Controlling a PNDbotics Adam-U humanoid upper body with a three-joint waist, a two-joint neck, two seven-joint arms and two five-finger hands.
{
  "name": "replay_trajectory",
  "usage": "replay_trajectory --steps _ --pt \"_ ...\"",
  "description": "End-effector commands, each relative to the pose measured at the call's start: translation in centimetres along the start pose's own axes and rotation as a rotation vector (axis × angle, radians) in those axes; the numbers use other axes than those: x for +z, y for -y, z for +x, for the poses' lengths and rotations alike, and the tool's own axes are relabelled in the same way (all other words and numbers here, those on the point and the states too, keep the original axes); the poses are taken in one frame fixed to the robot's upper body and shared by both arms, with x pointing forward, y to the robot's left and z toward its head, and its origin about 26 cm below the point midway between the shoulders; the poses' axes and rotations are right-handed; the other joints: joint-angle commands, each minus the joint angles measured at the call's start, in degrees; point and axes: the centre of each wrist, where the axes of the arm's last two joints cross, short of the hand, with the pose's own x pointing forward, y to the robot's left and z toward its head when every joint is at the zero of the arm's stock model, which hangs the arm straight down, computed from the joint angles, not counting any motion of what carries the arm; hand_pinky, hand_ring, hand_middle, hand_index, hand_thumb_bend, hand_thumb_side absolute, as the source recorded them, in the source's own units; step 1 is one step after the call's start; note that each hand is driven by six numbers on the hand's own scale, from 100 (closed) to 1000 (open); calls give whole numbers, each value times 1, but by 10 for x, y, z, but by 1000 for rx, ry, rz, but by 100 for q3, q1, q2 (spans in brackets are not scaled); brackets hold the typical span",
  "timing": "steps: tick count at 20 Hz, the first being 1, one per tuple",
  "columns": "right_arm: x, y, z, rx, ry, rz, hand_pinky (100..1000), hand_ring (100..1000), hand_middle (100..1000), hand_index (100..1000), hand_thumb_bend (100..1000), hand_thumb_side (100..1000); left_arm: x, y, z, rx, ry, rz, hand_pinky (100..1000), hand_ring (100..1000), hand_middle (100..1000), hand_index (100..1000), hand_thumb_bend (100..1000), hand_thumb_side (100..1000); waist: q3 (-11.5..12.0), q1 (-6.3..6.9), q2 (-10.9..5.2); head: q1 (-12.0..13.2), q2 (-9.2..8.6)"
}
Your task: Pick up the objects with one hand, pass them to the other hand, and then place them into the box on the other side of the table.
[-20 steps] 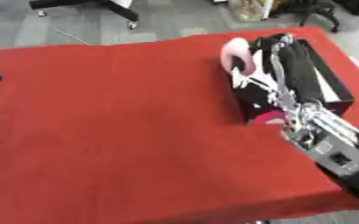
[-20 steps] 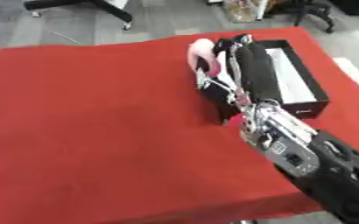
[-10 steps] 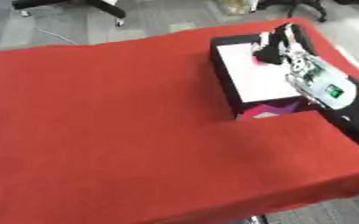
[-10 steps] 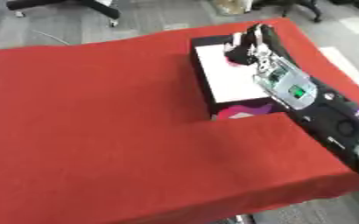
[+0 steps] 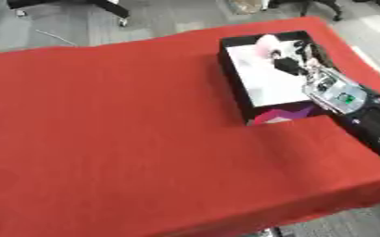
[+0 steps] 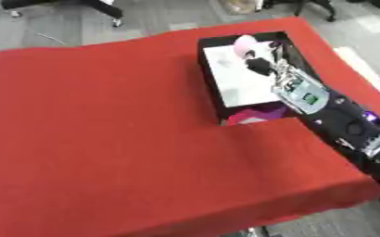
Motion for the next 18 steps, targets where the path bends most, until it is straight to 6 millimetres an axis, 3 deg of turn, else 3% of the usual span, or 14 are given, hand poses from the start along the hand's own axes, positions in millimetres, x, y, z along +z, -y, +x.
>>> replay_trajectory --steps 1,4,6,8,13,15,18 --pt "7 25 19 236 -140 -442 666 1000 851 909 293 629 0 -8 10 -62 0 -2 694 611 581 696 100 567 -29 -8 -72 58 -16" --pt "33 34 39 198 -8 -505 637 991 832 890 212 515 2 -15 10 -117 -25 2 697 617 587 699 100 542 -65 -4 -77 287 -16" --pt "62 38 56 148 105 -538 624 988 818 882 100 398 2 -23 9 -174 -50 4 703 625 595 703 100 505 -102 10 -82 658 -16" --pt "94 39 69 87 200 -555 616 983 802 873 100 304 2 -31 9 -256 -75 5 710 636 605 708 100 465 -141 23 -89 1030 -16" --pt "140 -8 80 41 399 -581 637 963 798 877 100 240 3 -57 0 -442 -164 -49 741 684 665 745 100 375 -284 83 -131 2359 -16" --pt "154 -23 84 35 507 -558 653 956 806 884 100 221 5 -72 -8 -528 -229 -110 758 703 690 771 100 301 -348 118 -156 2868 -16" --pt "168 -37 92 59 657 -496 676 949 819 894 100 199 8 -98 -22 -689 -342 -241 794 741 738 830 100 244 -424 171 -195 3445 -16"
